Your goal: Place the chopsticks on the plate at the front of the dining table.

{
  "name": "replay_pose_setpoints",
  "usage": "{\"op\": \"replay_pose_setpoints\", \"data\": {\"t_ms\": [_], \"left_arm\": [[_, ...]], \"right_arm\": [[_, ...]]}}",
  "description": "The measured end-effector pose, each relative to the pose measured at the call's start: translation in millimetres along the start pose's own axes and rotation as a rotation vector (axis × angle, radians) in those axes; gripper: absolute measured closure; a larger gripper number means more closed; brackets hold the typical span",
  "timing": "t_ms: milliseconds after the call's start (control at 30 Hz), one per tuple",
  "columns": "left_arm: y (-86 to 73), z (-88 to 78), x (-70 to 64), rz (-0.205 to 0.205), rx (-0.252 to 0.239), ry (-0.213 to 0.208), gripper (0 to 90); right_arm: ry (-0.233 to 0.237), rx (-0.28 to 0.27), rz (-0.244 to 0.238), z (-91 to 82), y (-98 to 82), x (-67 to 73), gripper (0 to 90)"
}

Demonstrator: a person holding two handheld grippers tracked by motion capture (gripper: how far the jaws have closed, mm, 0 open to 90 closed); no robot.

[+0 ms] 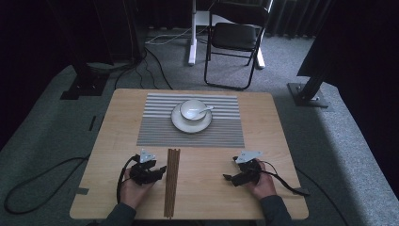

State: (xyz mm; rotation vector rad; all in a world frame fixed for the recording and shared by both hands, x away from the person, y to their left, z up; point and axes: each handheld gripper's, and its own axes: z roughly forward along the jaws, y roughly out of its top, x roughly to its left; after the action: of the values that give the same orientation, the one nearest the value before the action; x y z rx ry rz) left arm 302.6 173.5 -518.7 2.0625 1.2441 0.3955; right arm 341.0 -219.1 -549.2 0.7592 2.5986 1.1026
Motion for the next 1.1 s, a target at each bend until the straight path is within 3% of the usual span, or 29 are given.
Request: {"op": "replay_pose_setpoints", "data": {"t_ms": [600,1100], "left_arm": [[-1.6,6.7,-9.1,0.032,0.031,-0.016,47.8],[-2.7,11.0,-11.1,0.043,0.059,0.002,48.1]], "right_arm": [[0.0,0.0,0.0,0.0,0.0,0.0,11.5],[0.0,0.0,0.0,0.0,0.0,0.0,11.5]]}}
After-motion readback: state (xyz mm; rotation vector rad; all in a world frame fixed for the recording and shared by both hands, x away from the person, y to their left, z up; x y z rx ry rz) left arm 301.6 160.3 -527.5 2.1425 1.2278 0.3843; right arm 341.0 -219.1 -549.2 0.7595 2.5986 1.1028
